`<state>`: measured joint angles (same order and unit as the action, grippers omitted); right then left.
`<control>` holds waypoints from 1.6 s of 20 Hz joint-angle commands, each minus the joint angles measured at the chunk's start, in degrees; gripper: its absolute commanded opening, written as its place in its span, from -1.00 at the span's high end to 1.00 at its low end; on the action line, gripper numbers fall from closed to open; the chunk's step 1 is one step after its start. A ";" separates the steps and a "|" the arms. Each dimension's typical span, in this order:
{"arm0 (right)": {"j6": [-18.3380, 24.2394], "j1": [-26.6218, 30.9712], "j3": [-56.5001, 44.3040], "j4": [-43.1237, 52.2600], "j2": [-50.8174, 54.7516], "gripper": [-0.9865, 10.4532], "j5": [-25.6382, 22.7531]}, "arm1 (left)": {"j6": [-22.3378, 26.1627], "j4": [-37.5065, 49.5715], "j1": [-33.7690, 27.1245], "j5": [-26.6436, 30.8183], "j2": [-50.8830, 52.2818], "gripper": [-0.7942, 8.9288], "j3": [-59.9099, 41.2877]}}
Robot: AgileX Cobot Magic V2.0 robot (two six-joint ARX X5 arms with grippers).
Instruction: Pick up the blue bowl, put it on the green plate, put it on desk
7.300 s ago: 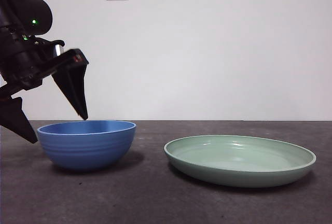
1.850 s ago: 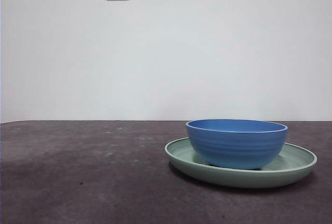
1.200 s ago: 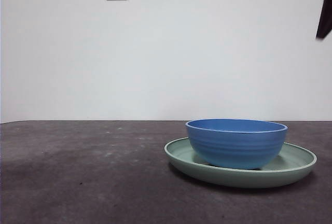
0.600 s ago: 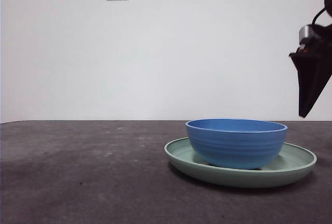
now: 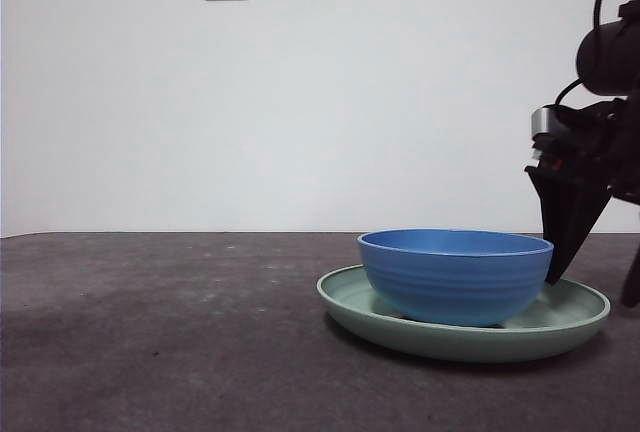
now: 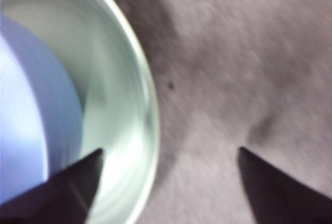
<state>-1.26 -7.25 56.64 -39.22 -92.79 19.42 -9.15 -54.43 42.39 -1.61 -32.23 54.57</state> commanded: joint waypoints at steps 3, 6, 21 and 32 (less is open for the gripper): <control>0.35 -1.33 0.66 1.49 -3.23 0.29 0.15 | -0.37 0.48 0.26 0.20 -0.20 -0.39 0.76; 0.39 -1.70 0.66 2.25 -4.50 0.52 0.28 | -0.37 0.46 0.26 0.20 -0.20 -0.39 0.76; -1.31 -2.05 8.20 -4.09 -4.48 0.81 3.41 | -0.37 0.44 0.26 0.20 -0.20 -0.39 0.79; -12.33 -13.97 11.30 3.72 -4.92 0.81 7.78 | -0.37 0.46 0.26 0.20 -0.20 -0.39 0.79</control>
<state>-11.03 -20.71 66.74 -36.27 -96.38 26.57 -9.15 -54.46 42.39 -1.61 -32.23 54.57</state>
